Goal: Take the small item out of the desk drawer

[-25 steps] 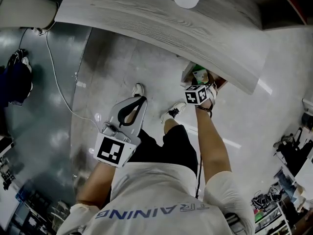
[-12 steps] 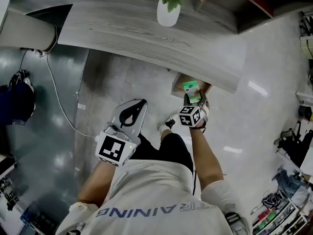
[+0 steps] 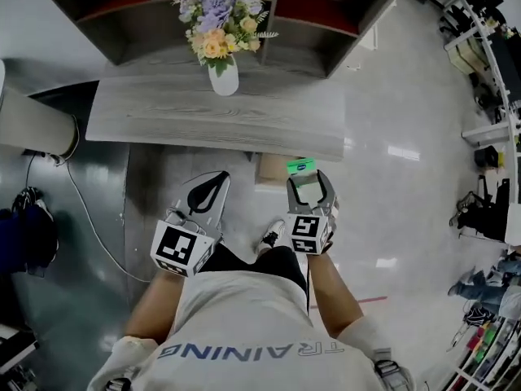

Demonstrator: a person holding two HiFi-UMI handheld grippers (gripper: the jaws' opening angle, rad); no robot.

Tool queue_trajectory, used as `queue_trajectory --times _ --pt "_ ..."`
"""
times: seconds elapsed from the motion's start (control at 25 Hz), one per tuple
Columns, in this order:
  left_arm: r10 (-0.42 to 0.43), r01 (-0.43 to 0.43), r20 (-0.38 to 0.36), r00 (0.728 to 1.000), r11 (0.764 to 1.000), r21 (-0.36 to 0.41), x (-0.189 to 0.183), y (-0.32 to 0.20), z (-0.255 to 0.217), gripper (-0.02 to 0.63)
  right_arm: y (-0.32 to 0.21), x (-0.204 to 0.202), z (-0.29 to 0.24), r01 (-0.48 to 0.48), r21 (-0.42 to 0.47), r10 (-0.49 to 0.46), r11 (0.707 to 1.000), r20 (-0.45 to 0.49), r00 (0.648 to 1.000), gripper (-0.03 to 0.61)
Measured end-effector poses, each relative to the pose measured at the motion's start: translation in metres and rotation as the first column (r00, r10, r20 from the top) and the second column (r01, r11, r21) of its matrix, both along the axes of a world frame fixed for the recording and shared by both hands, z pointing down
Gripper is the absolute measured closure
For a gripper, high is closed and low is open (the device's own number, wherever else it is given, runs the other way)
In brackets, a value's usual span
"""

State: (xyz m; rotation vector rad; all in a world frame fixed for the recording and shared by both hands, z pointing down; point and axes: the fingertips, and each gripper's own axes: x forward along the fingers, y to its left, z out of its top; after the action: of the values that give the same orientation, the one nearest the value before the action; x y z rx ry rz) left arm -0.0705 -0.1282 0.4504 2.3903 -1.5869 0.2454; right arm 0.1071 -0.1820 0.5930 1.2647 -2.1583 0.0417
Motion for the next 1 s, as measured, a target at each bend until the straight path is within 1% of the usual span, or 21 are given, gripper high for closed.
queue_trajectory --times 0.12,0.2,0.36,0.56,0.64,0.72,0.88,1.0 --pt "0.034 -0.034 -0.01 0.999 0.999 0.031 0.012 -0.006 -0.016 0.621 -0.001 0.006 -0.072 -0.042 0.09 0.033 0.995 0.097 0.995 0.259" --pt "0.065 -0.064 -0.014 0.998 0.996 0.063 0.02 -0.011 -0.031 0.621 -0.001 0.014 -0.118 -0.078 0.153 0.055 0.985 0.149 0.987 0.261" --pt "0.116 -0.112 -0.018 0.993 0.982 0.15 0.036 -0.025 -0.066 0.621 -0.003 0.033 -0.202 -0.147 0.273 0.081 0.951 0.238 0.968 0.259" --pt "0.155 -0.145 -0.021 0.988 0.959 0.242 0.049 -0.032 -0.112 0.621 0.006 0.053 -0.281 -0.199 0.379 0.074 0.904 0.319 0.945 0.261" --pt "0.174 -0.164 -0.015 0.985 0.949 0.268 0.054 -0.035 -0.124 0.621 0.009 0.057 -0.304 -0.211 0.416 0.065 0.885 0.337 0.939 0.261" --pt "0.192 -0.184 -0.002 0.981 0.94 0.286 0.059 -0.037 -0.132 0.621 0.012 0.06 -0.319 -0.219 0.433 0.058 0.874 0.355 0.933 0.261" --pt "0.203 -0.195 0.008 0.979 0.929 0.315 0.061 -0.037 -0.148 0.621 0.014 0.064 -0.334 -0.233 0.446 0.058 0.864 0.372 0.926 0.261" --pt "0.207 -0.2 0.009 0.978 0.927 0.317 0.06 -0.037 -0.15 0.621 0.015 0.063 -0.335 -0.237 0.444 0.06 0.864 0.377 0.924 0.261"
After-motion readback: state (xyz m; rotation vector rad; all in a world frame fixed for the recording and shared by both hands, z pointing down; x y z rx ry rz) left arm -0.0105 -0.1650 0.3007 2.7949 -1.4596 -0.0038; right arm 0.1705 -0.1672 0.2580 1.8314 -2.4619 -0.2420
